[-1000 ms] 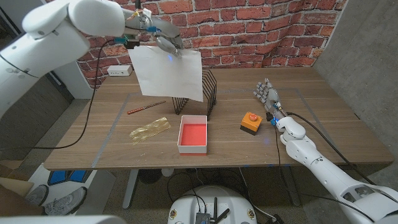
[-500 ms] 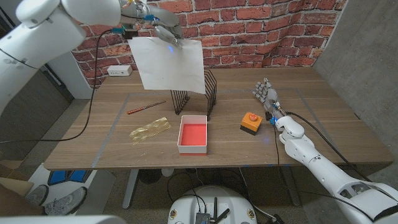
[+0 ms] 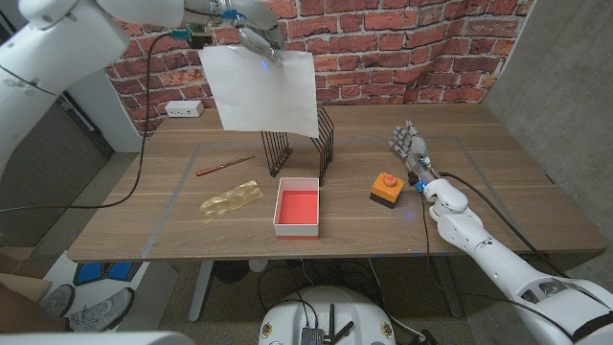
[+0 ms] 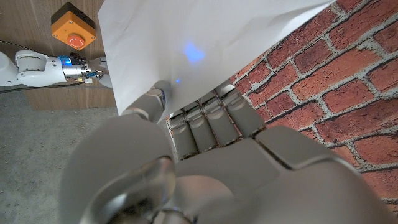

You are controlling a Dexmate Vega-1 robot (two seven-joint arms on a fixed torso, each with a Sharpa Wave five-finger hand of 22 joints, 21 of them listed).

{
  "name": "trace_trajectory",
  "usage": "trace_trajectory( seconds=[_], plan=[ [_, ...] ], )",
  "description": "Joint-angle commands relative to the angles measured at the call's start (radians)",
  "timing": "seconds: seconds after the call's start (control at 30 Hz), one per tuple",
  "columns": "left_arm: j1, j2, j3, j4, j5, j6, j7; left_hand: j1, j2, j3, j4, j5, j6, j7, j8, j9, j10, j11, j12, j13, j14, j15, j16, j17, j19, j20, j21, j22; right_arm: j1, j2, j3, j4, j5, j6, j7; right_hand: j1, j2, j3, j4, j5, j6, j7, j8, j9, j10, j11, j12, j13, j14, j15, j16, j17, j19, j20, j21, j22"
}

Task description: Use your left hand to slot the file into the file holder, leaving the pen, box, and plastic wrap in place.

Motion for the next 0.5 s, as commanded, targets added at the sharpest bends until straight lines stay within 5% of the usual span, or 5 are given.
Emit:
trace_trajectory(
  seconds=[0.03, 0.5],
  plan=[
    [-0.055, -0.025, 0.014, 0.014, -0.006, -0.015, -0.017, -0.002, 0.004, -0.002, 0.001, -0.001, -0.003, -0.004, 0.006, 0.005, -0.002, -0.004, 0.000, 0.002, -0.005, -0.057, 0.004, 0.004, -0.007, -0.063, 0.006, 0.003, 0.000, 0.000, 0.002, 0.004, 0.005, 0.000, 0.006, -0.012, 0.037, 0.007, -0.003, -0.002, 0.004, 0.000, -0.001, 0.001, 0.003, 0.002, 0.002, -0.001, 0.004, -0.003, 0.005, 0.003, -0.001, -0.004, 0.004, 0.002],
    [-0.106, -0.046, 0.030, 0.030, 0.001, -0.034, -0.042, -0.001, 0.005, -0.002, 0.000, -0.001, -0.004, -0.008, 0.006, 0.005, -0.002, -0.005, 0.001, 0.002, -0.006, -0.059, 0.005, 0.005, -0.009, -0.065, 0.006, 0.002, 0.000, 0.002, 0.004, 0.011, 0.011, 0.002, 0.012, -0.012, 0.038, 0.007, -0.003, -0.002, 0.005, 0.001, -0.001, 0.001, 0.003, 0.002, 0.002, -0.001, 0.002, -0.004, 0.005, 0.004, -0.002, -0.004, 0.004, 0.002]
  ],
)
